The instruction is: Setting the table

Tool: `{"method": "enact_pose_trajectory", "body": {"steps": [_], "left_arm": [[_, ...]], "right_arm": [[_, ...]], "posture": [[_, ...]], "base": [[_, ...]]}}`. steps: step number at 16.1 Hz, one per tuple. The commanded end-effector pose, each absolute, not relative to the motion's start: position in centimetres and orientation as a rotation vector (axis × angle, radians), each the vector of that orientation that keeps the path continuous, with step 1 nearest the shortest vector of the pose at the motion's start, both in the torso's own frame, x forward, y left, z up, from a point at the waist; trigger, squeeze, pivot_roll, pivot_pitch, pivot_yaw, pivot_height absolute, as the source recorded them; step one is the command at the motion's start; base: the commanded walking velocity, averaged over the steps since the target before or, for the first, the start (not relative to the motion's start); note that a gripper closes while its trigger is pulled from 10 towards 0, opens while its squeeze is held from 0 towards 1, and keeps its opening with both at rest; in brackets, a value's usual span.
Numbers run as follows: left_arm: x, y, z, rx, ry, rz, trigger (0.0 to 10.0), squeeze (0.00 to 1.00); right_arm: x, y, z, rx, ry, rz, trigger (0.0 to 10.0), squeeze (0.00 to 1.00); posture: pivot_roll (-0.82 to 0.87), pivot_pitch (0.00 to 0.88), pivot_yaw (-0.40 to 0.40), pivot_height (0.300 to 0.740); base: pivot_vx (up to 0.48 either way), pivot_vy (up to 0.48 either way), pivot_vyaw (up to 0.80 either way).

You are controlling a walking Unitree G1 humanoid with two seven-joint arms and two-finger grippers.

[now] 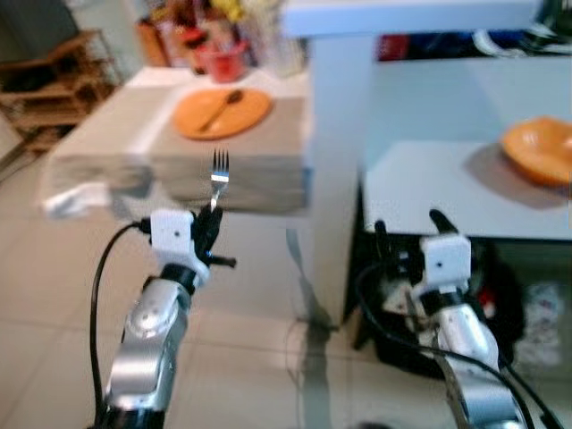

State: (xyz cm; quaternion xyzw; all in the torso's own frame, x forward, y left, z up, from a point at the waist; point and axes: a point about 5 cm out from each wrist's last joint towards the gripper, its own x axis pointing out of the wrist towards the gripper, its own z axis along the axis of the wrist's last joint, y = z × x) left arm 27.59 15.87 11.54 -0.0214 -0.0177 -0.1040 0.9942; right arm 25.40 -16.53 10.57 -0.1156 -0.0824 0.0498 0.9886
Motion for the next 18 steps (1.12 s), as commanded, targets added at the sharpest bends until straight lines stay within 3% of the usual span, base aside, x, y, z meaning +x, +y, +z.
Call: {"method": "enact_pose_trajectory", "body": {"steps": [1,15,18], "left_arm": [[27.68,15.32,11.57,-0.046,-0.038,-0.236,0.0,0.00],[28.27,15.25,11.91,-0.035,-0.043,-0.253,0.0,0.00],[28.41,15.12,12.04,-0.028,-0.047,-0.258,0.0,0.00]], "right_arm": [[25.42,-16.71,10.85,-0.249,-0.180,0.094,10.0,0.00],[25.43,-16.61,10.82,-0.274,-0.189,0.102,10.0,0.00],[25.39,-16.66,10.79,-0.277,-0.188,0.102,10.0,0.00]], "posture": [[-0.17,0.000,0.109,0.736],[-0.16,0.000,0.110,0.736],[-0.16,0.000,0.109,0.736]], "base": [[0.000,-0.469,0.00],[0.000,-0.444,0.00],[0.096,-0.126,0.00]]}}
